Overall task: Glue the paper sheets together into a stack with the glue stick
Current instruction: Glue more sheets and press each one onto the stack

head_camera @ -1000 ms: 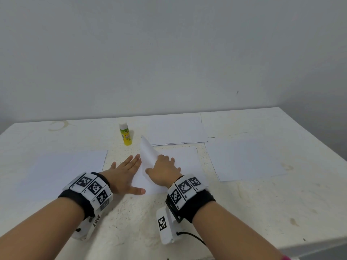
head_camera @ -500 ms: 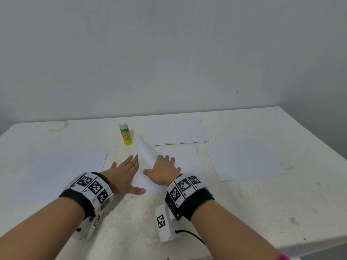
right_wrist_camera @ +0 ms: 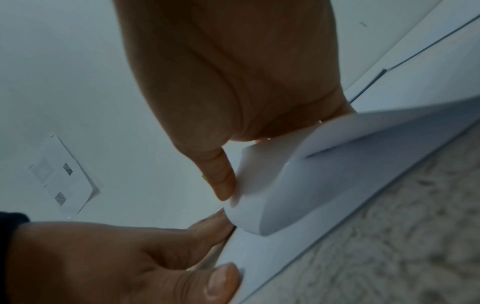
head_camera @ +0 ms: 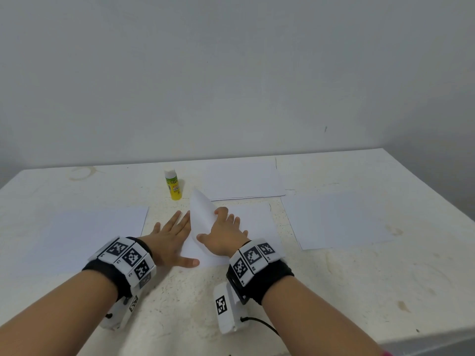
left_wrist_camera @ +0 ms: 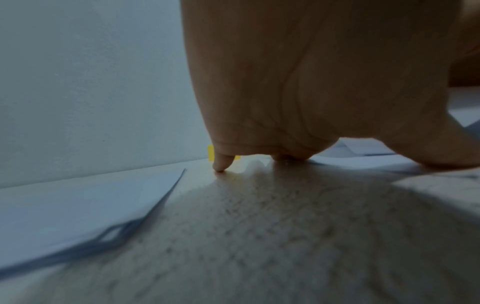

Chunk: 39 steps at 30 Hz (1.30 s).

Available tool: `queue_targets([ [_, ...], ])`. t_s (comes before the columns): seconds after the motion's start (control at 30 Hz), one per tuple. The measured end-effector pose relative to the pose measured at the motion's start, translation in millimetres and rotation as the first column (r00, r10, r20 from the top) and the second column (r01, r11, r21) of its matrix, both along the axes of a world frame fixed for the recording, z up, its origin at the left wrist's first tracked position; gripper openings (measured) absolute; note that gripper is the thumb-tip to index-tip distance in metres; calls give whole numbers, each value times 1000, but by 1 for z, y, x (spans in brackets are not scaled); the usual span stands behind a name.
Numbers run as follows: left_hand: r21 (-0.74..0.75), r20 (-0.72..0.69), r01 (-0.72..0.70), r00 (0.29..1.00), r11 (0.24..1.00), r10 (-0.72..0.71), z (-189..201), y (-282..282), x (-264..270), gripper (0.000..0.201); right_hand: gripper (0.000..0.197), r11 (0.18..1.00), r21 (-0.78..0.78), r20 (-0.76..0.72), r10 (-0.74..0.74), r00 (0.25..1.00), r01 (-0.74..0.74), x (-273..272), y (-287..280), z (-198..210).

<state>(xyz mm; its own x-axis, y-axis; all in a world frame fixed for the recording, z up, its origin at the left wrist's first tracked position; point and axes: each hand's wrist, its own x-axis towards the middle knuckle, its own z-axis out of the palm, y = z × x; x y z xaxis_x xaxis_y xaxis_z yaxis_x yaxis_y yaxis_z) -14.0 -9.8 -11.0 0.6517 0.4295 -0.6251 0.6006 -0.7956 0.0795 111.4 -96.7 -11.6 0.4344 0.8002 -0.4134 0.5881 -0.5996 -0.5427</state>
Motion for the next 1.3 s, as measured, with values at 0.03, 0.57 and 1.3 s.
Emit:
queue_targets([
  [0.03, 3, 1, 3, 1000, 1000, -3, 0, -1, 0, 163, 64, 1000, 1, 11, 5, 1000, -5, 0, 0, 0],
  [0.57, 4, -44, -71, 996, 997, 72, 1, 6, -14, 169, 65, 979, -148, 58, 152, 987, -142, 5, 2, 4],
  [1.3, -44, 21, -224, 974, 974, 225, 12, 12, -12, 89, 71, 974, -169, 106, 173, 979, -154, 2, 3, -3],
])
